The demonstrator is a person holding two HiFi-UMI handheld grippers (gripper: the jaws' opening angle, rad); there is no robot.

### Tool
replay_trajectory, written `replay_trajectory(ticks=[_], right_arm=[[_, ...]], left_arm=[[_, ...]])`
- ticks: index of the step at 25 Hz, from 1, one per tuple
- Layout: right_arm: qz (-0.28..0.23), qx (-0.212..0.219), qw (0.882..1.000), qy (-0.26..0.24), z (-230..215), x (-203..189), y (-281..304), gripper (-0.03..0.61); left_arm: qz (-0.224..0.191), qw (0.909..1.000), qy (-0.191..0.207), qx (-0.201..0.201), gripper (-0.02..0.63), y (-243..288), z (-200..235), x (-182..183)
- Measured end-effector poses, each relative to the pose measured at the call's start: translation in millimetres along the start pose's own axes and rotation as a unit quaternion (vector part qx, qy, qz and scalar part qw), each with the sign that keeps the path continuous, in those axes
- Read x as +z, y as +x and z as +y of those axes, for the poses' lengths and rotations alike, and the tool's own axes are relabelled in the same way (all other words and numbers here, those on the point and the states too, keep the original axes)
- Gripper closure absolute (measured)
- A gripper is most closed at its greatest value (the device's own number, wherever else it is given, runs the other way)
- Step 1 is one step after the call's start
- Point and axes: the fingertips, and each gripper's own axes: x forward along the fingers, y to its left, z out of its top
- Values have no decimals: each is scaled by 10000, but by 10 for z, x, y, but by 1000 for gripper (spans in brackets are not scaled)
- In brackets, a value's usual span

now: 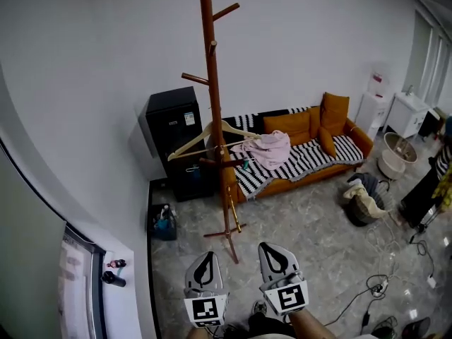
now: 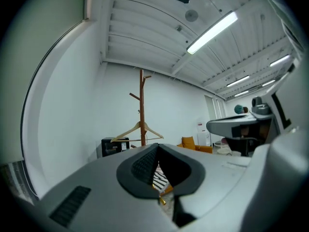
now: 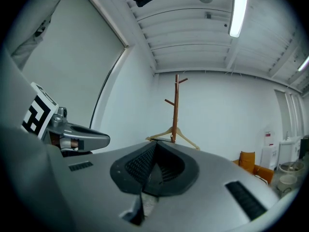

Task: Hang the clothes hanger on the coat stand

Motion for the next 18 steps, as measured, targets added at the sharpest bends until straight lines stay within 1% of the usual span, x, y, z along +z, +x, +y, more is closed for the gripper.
replay_trajectory(ticks=[5,7,10,18], right_arm=[[-7,-85,9996,260,0,116,-39,575],[-73,-83,9998,190,-36,192,-13,574],[-186,-45,9998,16,-77,258,32,574],[-276,65,9996,-22,-19,293,-27,575]], left_arm=[[-224,9996,-129,-71,604,-36,-25,151],[-302,9994,-153,-63,604,-34,-10,224],[-406,9992,-69,-6,604,-11,31,310],[-360,9993,13,-97,604,-66,-7,313]])
